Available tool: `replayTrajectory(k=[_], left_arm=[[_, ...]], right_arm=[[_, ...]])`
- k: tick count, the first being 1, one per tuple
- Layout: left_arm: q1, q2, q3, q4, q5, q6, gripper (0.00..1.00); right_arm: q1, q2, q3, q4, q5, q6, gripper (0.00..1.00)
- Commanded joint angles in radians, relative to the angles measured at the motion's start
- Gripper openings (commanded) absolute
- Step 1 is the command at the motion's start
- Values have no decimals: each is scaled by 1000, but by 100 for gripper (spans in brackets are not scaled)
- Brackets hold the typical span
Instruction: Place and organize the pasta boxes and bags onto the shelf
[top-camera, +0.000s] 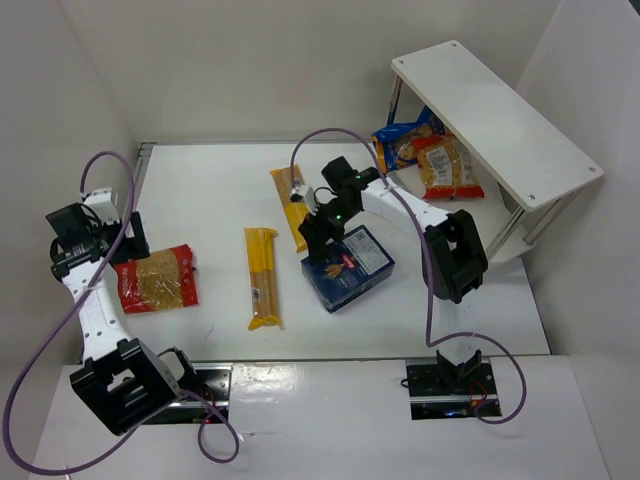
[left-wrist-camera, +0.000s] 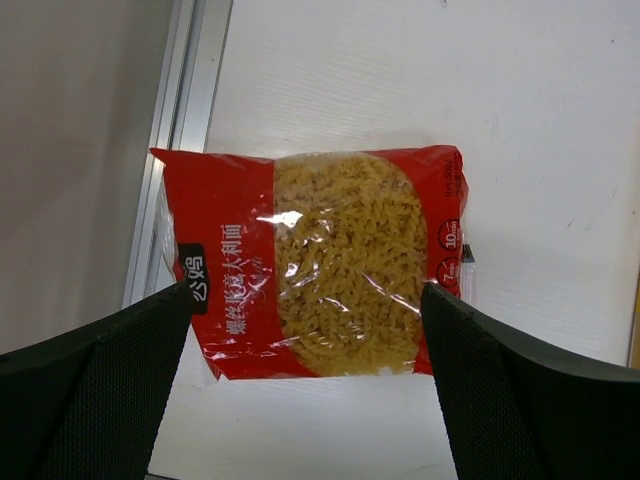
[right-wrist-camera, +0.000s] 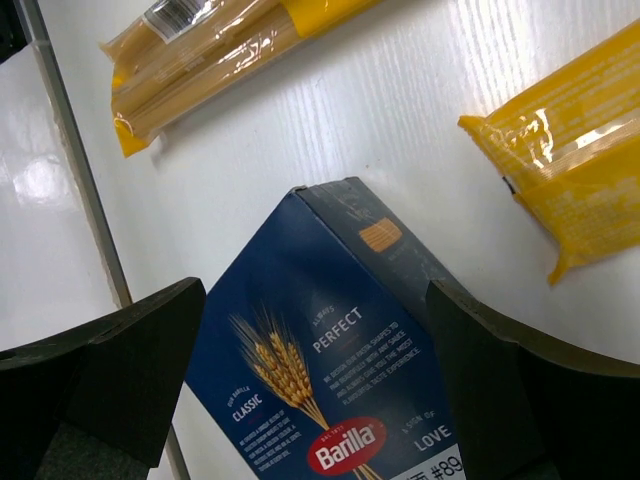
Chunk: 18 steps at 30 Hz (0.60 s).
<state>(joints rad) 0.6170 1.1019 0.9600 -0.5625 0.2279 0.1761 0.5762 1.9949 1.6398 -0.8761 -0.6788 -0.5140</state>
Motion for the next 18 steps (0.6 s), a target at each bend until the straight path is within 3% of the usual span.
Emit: replayTrajectory(k=[1,13,18], left_arm=[[12,-11,31,-28,25,-15,100],[-10,-4,163,-270,5,86,100],[-10,25,174,-301,-30,118,100]], right_arm=[[7,22,69,-21,-34,3,100],[16,41,98,-57,-68,-17,100],[25,41,98,-57,-77,-26,100]])
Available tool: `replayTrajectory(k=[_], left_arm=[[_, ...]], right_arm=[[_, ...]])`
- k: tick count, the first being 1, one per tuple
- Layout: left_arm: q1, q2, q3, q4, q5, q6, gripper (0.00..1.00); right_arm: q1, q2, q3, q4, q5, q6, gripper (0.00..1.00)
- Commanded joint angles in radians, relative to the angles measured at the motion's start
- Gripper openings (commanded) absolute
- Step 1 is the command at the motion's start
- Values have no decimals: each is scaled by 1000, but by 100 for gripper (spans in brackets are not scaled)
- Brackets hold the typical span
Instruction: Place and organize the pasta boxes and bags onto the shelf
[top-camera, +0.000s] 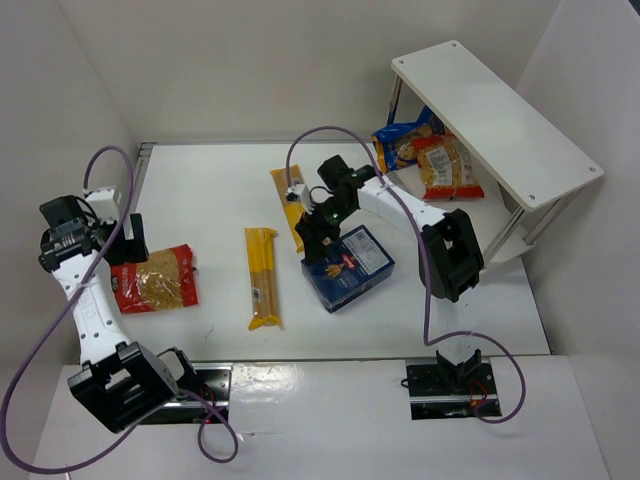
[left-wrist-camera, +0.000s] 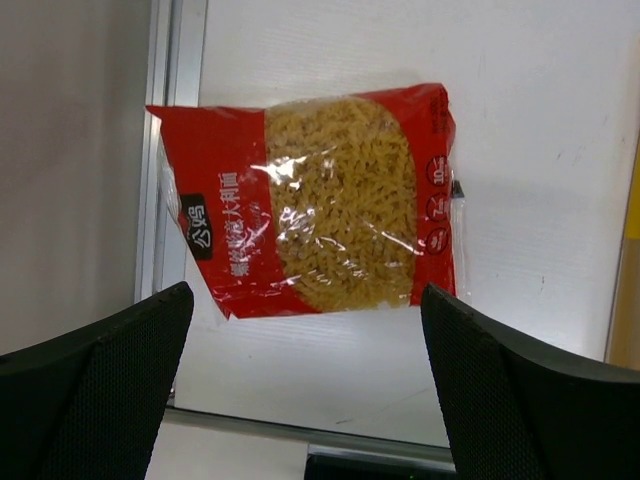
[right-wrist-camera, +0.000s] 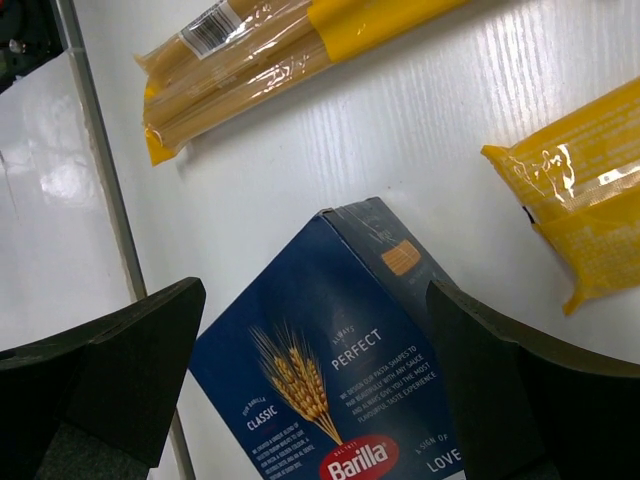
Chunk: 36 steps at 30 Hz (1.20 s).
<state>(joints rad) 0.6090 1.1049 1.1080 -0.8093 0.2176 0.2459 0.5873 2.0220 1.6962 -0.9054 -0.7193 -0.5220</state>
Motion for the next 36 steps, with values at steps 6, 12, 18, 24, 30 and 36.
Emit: replayTrajectory(k=[6,12,18,24,30,36], left_arm=[[-2,179,49,-64,-84,44,100],[26,239,47,-18,-213,-3,100],[37,276,-23,16,-238,39,100],[57,308,-76,67,-198,130,100],[101,368,-111,119,-109,234,100],[112,418,-120,186,-89,243,100]], right_arm=[[14,33,72,-56,-69,-39,100],[14,24,63,-56,-69,-49,100],[14,15,65,-56,-69,-49,100],[14,35,103,-76,-69,-49,100],[14,35,112,-86,-69,-58,100],[14,35,112,-95,-60,-58,100]])
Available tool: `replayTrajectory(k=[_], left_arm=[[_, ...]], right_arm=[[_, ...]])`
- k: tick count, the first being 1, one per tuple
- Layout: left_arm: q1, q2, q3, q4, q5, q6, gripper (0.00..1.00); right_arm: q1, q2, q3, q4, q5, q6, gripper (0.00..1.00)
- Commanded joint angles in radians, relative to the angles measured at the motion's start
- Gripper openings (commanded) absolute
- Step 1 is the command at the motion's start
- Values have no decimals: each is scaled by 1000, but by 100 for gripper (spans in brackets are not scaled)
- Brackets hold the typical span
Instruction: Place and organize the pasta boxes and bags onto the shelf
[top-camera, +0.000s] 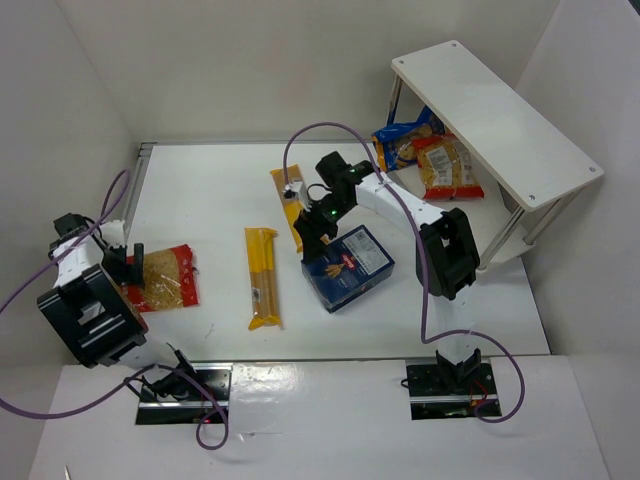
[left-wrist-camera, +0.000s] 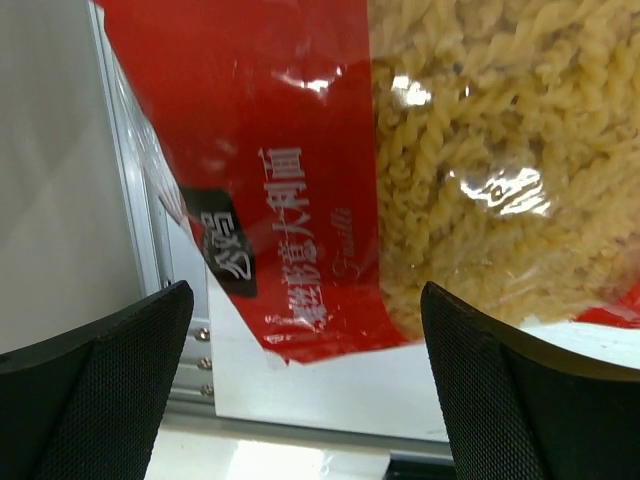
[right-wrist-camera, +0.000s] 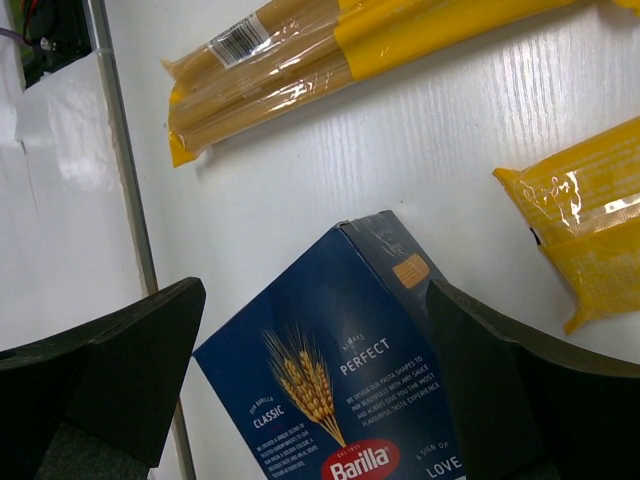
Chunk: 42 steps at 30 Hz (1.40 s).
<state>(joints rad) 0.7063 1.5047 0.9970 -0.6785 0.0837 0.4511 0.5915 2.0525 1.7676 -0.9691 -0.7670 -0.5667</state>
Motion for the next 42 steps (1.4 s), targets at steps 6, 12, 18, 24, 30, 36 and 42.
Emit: replayTrajectory(k=[6,12,18,24,30,36,42], left_arm=[[15,66,-21,95,54,38,100],[24,78,-40,132,45,47,100],[24,134,-40,151,100,47,100],[-36,186,-11,169,133,47,68],[-220,164,-11,180,90,-9,11],[-375,121,135,70,189,-66,0],[-421,68,259,-32,393,-107,0]], right_arm=[[10,14,59,-43,-3,-13,100],[10,23,70,-52,-3,-35,100],[10,23,61,-52,-3,-44,100],[10,14,61,-52,-3,-44,100],[10,5,43,-52,6,-44,100],[10,-5,43,-43,26,-44,100],[10,-14,43,-34,17,-44,100]])
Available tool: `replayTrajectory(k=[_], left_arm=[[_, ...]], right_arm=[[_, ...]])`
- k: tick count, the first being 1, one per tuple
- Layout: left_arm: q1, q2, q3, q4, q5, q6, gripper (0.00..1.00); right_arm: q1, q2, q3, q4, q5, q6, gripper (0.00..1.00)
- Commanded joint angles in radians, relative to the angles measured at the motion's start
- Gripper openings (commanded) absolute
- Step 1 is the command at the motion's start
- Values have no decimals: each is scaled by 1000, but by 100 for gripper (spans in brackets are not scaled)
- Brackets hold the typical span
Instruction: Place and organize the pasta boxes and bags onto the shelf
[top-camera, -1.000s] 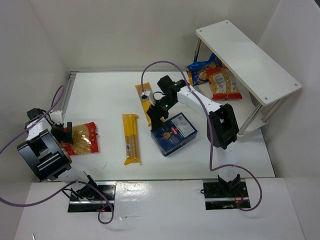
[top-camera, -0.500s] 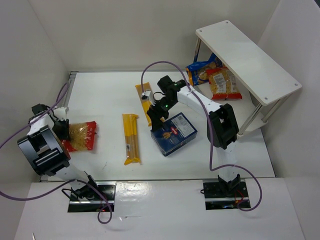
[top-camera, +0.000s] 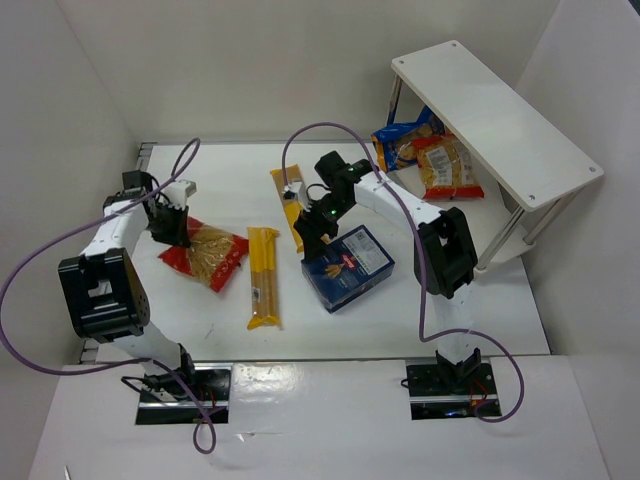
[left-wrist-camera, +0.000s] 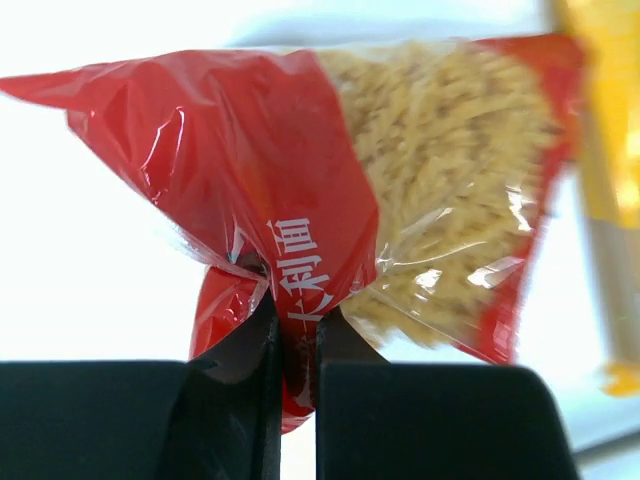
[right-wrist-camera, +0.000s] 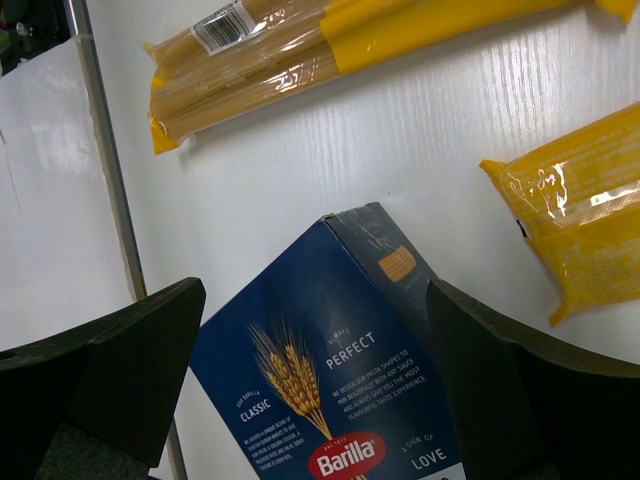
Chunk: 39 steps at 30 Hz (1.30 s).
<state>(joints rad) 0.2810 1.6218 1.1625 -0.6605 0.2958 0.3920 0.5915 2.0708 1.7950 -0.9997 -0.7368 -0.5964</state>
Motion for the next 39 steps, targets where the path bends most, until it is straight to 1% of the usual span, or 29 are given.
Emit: replayTrajectory(k=[1,4,6,7,8,9,10,11,14,17,18,21,23,27,28,29,31,33,36,39], left_arm=[[4,-50,121,-59,240,-48,0],[14,-50,150,-108,342,-48,0],[44,-50,151,-128,390,-33,0],[56,-50,163,-154,449,-19,0],[66,-39,163,-169,477,-9,0],[84,-27,173,-201,524,13,0],[84,-17,189,-217,540,36,0],[84,-17,189,-229,540,36,0],[84,-17,212,-269,585,64,0],[84,-30,238,-350,621,109,0],[84,-39,250,-376,635,125,0],[84,-39,295,-453,684,168,0],[84,-48,311,-511,716,195,0],[84,-48,341,-611,749,274,0],[84,-48,351,-638,762,315,0],[84,-57,351,-639,763,315,0],[44,-89,338,-639,752,315,0],[21,-118,313,-639,743,315,0],[0,-140,304,-639,717,315,0],[-11,-174,293,-639,707,305,0]], right_arm=[[10,-32,27,-4,-27,-14,100],[-16,-22,50,-14,-67,-5,100],[-45,-11,67,-25,-119,-5,100],[-58,0,85,-39,-142,-5,100],[-70,0,95,-39,-165,-5,100],[-93,12,118,-66,-218,-5,100],[-104,31,132,-80,-249,-20,100],[-123,53,164,-98,-315,-31,100],[-133,87,204,-143,-397,-62,100],[-133,118,193,-143,-508,-85,100],[-133,118,193,-152,-582,-101,100],[-121,172,181,-161,-694,-131,100],[-105,196,202,-187,-726,-173,100],[-67,264,273,-197,-802,-184,100],[-56,296,288,-197,-831,-184,100],[-56,313,323,-197,-842,-175,100],[-44,362,387,-197,-852,-161,100],[-35,383,423,-208,-863,-149,100],[-24,408,460,-154,-883,-86,100],[-4,445,517,-154,-883,-65,100]])
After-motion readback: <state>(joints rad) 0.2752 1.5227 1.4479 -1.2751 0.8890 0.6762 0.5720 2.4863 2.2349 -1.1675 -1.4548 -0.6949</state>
